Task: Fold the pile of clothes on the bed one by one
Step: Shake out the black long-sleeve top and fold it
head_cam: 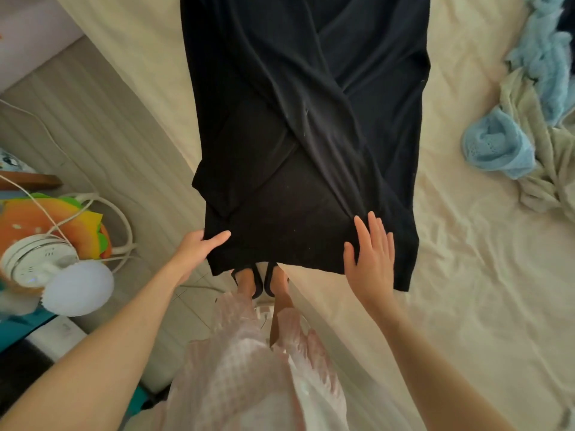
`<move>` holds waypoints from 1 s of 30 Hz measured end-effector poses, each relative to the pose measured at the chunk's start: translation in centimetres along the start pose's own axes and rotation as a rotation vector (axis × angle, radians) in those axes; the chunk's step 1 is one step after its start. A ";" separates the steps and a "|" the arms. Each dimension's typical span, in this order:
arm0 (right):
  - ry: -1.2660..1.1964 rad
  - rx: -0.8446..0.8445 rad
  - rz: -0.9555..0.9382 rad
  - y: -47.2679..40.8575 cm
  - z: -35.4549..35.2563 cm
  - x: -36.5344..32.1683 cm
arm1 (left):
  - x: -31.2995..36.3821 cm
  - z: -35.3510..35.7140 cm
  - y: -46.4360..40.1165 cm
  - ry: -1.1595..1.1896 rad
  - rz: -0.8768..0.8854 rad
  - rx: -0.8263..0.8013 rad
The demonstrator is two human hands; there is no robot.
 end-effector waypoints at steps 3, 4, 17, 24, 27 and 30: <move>-0.080 0.071 0.181 1.1 -1.2 2.9 | -0.8 -0.3 1.7 0.081 -0.032 0.035; -0.123 0.090 0.258 1.4 -1.8 4.1 | -1.0 -0.4 2.4 0.087 -0.032 0.051; -0.907 -0.168 0.988 1.6 -1.9 10.0 | -1.4 -1.3 8.5 0.465 -0.161 0.143; -0.952 -0.235 1.035 0.1 -1.4 9.0 | -0.1 -1.5 8.7 0.593 -0.177 0.187; -0.955 -0.221 1.092 0.2 -0.8 8.9 | 0.2 -1.2 8.3 0.593 -0.188 0.208; -0.955 -0.215 1.105 0.7 -1.1 9.2 | 0.0 -1.3 8.7 0.563 -0.166 0.260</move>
Point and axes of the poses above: each hand's wrist, its own y-axis away from the middle knuckle, its own z-axis out of the palm, x = y × z, the point moved 6 cm from there along -y, towards the middle knuckle, and after that the axes turned 7 degrees about x, right-handed, at the moved point
